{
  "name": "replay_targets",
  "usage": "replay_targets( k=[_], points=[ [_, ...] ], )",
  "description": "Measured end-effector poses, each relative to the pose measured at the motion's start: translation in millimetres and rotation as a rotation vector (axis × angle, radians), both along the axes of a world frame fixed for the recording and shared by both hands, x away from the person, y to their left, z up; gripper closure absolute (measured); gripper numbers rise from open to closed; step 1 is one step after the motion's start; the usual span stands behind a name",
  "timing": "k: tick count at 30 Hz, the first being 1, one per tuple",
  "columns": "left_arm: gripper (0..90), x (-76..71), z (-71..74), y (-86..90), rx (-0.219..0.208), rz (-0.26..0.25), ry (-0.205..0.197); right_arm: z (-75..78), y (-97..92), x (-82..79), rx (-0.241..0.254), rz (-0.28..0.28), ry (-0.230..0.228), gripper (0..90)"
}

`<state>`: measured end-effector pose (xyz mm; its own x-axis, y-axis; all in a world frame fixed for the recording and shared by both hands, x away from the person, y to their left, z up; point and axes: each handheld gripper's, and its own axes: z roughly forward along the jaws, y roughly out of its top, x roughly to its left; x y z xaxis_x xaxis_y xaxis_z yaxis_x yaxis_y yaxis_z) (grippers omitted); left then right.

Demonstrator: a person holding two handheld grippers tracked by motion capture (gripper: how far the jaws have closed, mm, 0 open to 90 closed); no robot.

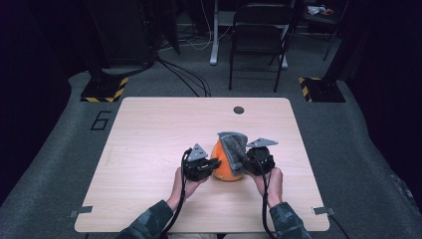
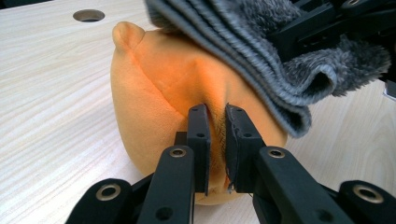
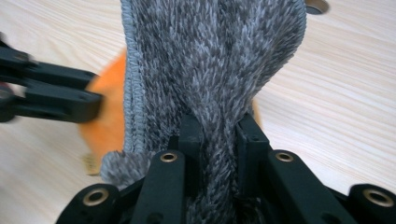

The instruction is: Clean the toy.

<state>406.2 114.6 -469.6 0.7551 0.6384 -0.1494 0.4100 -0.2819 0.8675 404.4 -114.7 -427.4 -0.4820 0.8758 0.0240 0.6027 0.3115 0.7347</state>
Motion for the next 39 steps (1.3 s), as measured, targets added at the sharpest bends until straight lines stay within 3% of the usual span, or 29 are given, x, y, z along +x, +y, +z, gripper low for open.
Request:
replay_targets(
  k=[11,20,24,27,31,34,36,39],
  points=[
    [80.9,0.0,-0.2,0.6,-0.003,-0.002,0.006,-16.9,-22.5,8.7,-0.029,-0.068,0.035,75.7],
    [80.7,1.2,-0.7,1.6,-0.002,0.004,0.001,-36.8,-46.5,19.5,-0.065,-0.136,0.099,75.6],
    [80.6,1.8,-0.8,1.1,-0.006,0.005,-0.002,-33.7,-57.9,19.9,-0.041,-0.163,0.095,75.7],
    [80.3,1.7,-0.7,1.0,-0.007,0.005,-0.002,-19.9,-61.0,16.1,0.009,-0.164,0.069,75.6],
    [80.0,2.1,-0.8,1.3,-0.01,0.006,0.0,4.2,-52.8,6.7,0.05,-0.114,0.0,75.6],
    [79.5,2.3,-0.7,1.4,-0.01,0.007,-0.002,13.4,-36.1,0.2,0.054,-0.051,-0.017,75.6],
    [78.8,2.8,-0.5,2.0,-0.011,0.002,0.002,11.6,-23.9,-0.6,0.033,-0.013,-0.012,75.6],
    [76.2,3.6,-0.3,3.9,-0.01,0.002,0.001,0.4,-9.9,1.4,-0.009,-0.004,0.014,75.6]
  ],
)
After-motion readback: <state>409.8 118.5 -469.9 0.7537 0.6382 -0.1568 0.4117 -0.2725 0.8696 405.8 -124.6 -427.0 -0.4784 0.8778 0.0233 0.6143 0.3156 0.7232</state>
